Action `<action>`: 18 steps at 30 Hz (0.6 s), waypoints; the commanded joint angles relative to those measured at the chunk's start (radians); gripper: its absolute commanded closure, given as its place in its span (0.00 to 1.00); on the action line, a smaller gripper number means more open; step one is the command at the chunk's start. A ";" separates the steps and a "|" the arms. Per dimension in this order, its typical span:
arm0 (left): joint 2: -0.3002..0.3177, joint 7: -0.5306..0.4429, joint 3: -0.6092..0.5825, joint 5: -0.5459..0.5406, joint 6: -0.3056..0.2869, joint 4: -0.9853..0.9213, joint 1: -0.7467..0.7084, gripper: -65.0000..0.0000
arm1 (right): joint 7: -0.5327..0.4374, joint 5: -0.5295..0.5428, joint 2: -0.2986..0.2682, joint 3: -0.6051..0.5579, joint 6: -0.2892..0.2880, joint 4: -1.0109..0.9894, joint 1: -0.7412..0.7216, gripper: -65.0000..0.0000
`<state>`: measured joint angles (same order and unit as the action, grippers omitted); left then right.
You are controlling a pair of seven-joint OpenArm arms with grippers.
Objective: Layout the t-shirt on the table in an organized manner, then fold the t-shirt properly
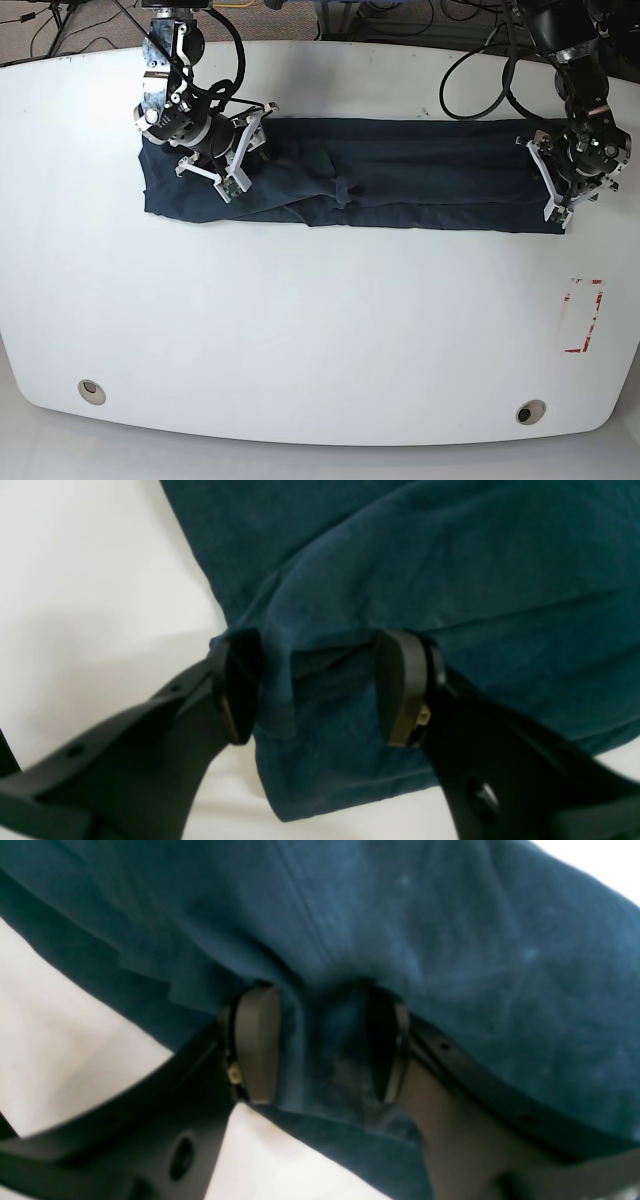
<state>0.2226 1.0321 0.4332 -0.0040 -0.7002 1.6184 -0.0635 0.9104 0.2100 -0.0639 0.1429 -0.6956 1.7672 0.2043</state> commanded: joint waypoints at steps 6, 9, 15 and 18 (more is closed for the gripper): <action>0.014 -0.008 0.005 -0.003 0.002 0.016 0.012 0.48 | -0.020 0.016 -0.001 0.001 -0.003 0.041 0.031 0.60; 0.014 -0.008 0.005 -0.003 0.002 0.016 0.012 0.48 | -0.020 0.016 -0.001 0.001 -0.003 0.040 0.037 0.60; 0.014 -0.008 0.003 -0.003 0.002 0.016 0.014 0.48 | -0.020 0.016 0.000 0.001 -0.003 0.036 0.044 0.60; 0.013 -0.008 0.003 -0.003 0.002 0.016 0.014 0.48 | -0.020 0.016 0.000 0.001 -0.003 0.035 0.044 0.60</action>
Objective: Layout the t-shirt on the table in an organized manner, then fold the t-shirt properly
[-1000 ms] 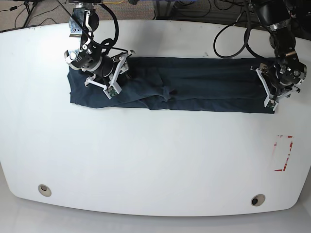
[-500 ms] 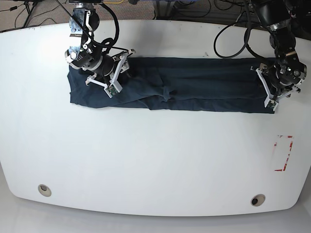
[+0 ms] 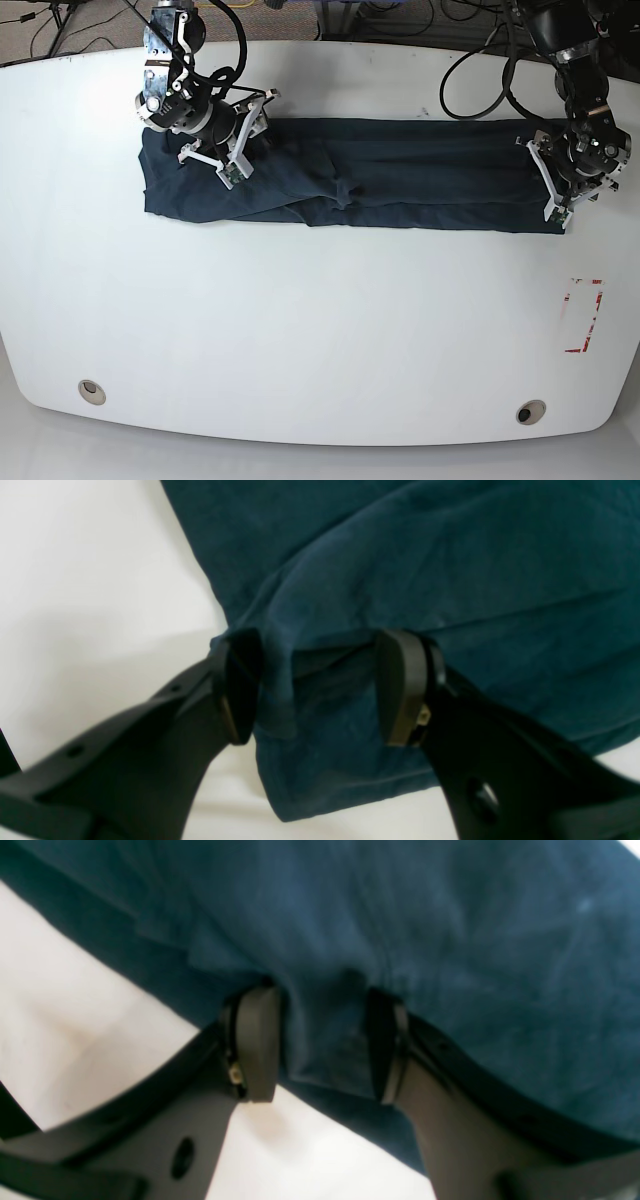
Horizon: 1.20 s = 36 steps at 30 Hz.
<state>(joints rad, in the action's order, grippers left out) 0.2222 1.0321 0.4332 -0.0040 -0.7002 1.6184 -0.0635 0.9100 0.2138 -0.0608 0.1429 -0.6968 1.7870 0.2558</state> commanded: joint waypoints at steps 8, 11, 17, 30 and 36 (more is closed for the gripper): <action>0.013 -0.008 0.003 -0.003 0.002 0.016 0.015 0.48 | -0.019 0.011 -0.003 0.001 -0.001 0.015 -0.022 1.00; 0.013 -0.008 0.003 -0.003 0.002 0.016 0.015 0.48 | -0.019 0.011 -0.003 0.001 -0.001 0.023 -0.020 1.00; 0.013 -0.008 0.003 -0.003 0.002 0.016 0.015 0.48 | -0.015 0.011 -0.004 0.001 -0.001 0.092 -0.014 1.00; 0.015 -0.008 0.003 -0.001 0.002 0.016 0.015 0.48 | 0.080 0.013 -0.050 0.002 -0.001 0.215 0.053 1.00; 0.016 -0.008 0.003 0.000 0.002 0.016 0.015 0.48 | 0.080 0.011 -0.055 0.005 -0.001 0.216 0.076 1.00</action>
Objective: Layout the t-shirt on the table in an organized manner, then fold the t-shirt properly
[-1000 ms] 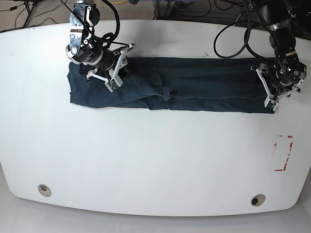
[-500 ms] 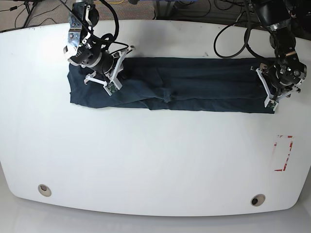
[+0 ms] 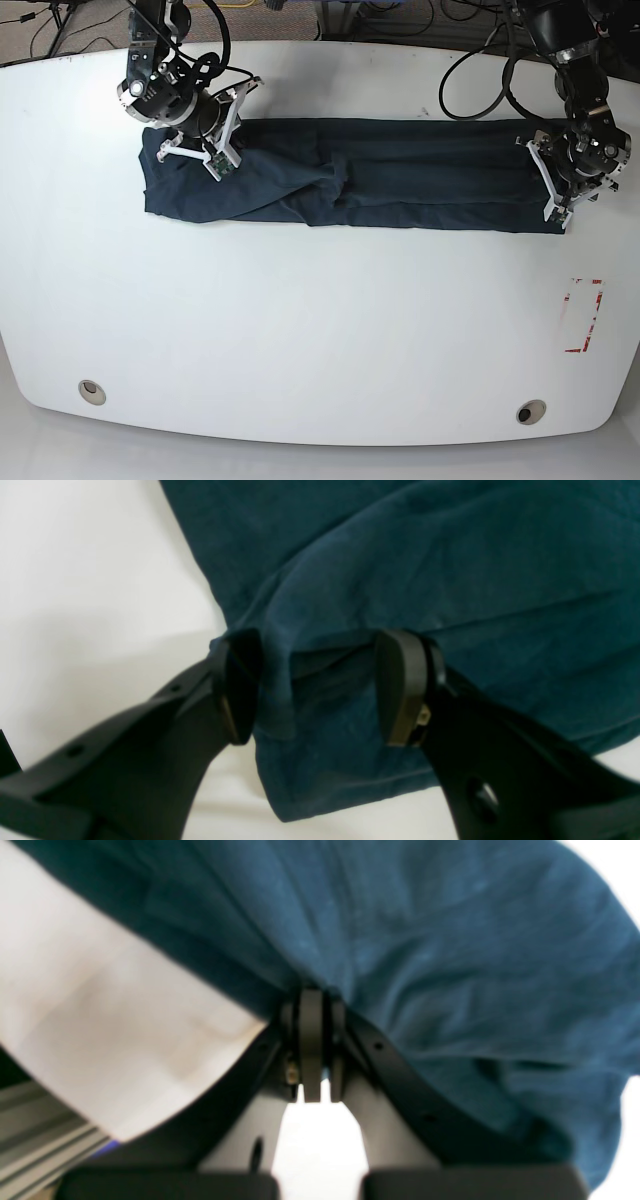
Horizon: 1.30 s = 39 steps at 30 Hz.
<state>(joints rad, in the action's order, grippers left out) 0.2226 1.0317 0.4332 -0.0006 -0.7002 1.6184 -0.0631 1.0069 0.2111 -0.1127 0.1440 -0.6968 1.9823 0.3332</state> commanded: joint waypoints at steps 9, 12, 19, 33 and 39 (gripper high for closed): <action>0.016 -0.008 0.003 -0.002 0.002 0.015 0.013 0.48 | -0.016 0.023 -0.038 0.001 -0.001 0.021 0.037 1.00; 0.016 -0.008 0.003 -0.002 0.002 0.015 0.015 0.48 | -0.016 0.020 -0.038 0.001 -0.001 0.021 0.039 1.00; 0.014 -0.008 0.003 -0.002 0.002 0.015 0.015 0.48 | -0.015 0.023 -0.037 0.001 -0.001 0.035 0.053 0.76; 0.014 -0.004 0.005 -0.009 0.002 0.027 0.022 0.48 | -0.020 0.225 -0.029 0.022 -0.001 0.056 0.027 0.42; 0.011 -0.003 0.005 -0.009 0.002 0.058 0.038 0.48 | -0.021 0.452 -0.022 0.058 -0.001 0.050 -0.033 0.42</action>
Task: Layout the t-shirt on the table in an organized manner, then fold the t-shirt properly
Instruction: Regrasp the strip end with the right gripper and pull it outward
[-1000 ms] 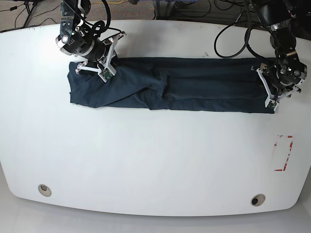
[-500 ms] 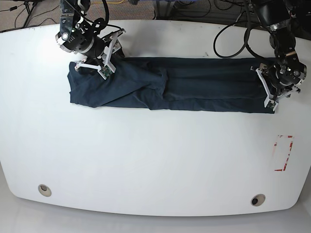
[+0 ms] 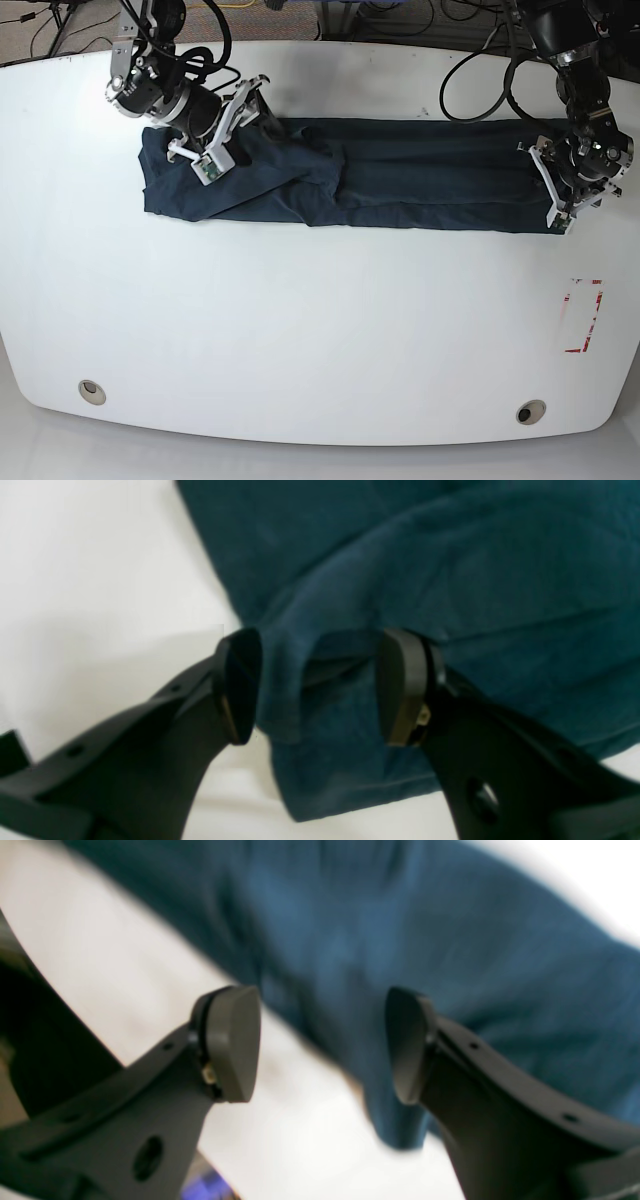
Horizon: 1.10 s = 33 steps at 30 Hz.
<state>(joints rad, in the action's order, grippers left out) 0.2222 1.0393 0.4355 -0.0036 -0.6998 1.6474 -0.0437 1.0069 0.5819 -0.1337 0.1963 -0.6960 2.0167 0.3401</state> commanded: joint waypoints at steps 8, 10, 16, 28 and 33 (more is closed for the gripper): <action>0.012 -0.011 0.003 -0.006 0.002 0.026 0.020 0.48 | -0.021 -0.035 0.098 0.001 -0.002 -0.053 -0.120 0.61; 0.012 -0.011 0.003 -0.006 0.002 0.026 0.020 0.48 | -0.021 -0.095 0.113 -0.013 -0.002 -0.084 -0.131 0.66; 0.013 -0.011 0.003 -0.006 0.002 0.024 0.020 0.48 | -0.067 -0.248 0.119 -0.048 -0.002 -0.175 -0.148 0.74; 0.013 -0.011 0.003 -0.006 0.002 0.021 0.020 0.48 | -0.158 -0.354 0.115 -0.080 -0.002 -0.317 -0.138 0.74; 0.013 -0.011 0.003 -0.006 0.002 0.021 0.021 0.48 | -0.132 -0.354 0.115 -0.079 -0.002 -0.164 -0.125 0.74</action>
<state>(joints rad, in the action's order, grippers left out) 0.2214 1.0397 0.4351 -0.0044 -0.7002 1.6539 -0.0364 0.8692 0.2142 -0.0135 0.1143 -0.6926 1.7344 0.2161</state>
